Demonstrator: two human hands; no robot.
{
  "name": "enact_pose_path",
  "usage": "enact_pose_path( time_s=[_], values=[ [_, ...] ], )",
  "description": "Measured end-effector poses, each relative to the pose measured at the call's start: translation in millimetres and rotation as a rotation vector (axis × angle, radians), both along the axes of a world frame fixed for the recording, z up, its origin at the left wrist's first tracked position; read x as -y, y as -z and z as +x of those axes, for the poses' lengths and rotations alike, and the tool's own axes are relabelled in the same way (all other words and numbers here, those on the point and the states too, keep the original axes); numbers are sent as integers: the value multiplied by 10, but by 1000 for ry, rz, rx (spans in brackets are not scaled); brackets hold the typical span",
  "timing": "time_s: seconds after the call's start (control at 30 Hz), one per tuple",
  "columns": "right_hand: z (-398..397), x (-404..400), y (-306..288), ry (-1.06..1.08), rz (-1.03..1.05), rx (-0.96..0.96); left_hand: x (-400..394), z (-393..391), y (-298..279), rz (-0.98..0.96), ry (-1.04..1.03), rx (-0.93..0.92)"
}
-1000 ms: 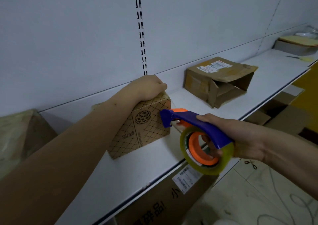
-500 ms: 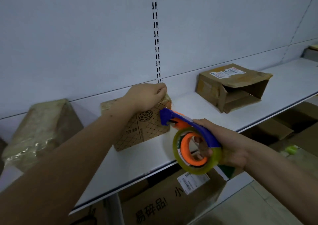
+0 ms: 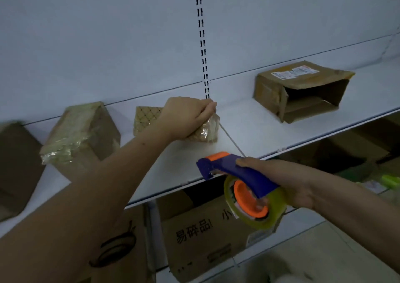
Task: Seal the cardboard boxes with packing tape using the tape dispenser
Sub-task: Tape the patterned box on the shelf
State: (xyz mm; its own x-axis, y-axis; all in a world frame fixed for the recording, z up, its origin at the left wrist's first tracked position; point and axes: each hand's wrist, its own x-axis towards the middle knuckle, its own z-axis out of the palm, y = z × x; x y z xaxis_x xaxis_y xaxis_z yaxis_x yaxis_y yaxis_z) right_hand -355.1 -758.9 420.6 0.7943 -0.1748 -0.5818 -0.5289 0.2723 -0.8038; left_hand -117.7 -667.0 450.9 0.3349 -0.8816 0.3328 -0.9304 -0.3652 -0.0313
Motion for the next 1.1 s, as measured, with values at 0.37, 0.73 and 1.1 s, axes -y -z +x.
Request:
enact_pose_path(
  time_s=[0.37,0.73,1.1],
  values=[
    [-188,-322,320,70,-474,-152,-173,224,169,716,-56,-171],
    [-303,-436,229,81,-524,-101,-315,296,223,602,186,-74],
    [-176,-140,-187,122,-456,17,91,745,-508,594,100,-361]
  ],
)
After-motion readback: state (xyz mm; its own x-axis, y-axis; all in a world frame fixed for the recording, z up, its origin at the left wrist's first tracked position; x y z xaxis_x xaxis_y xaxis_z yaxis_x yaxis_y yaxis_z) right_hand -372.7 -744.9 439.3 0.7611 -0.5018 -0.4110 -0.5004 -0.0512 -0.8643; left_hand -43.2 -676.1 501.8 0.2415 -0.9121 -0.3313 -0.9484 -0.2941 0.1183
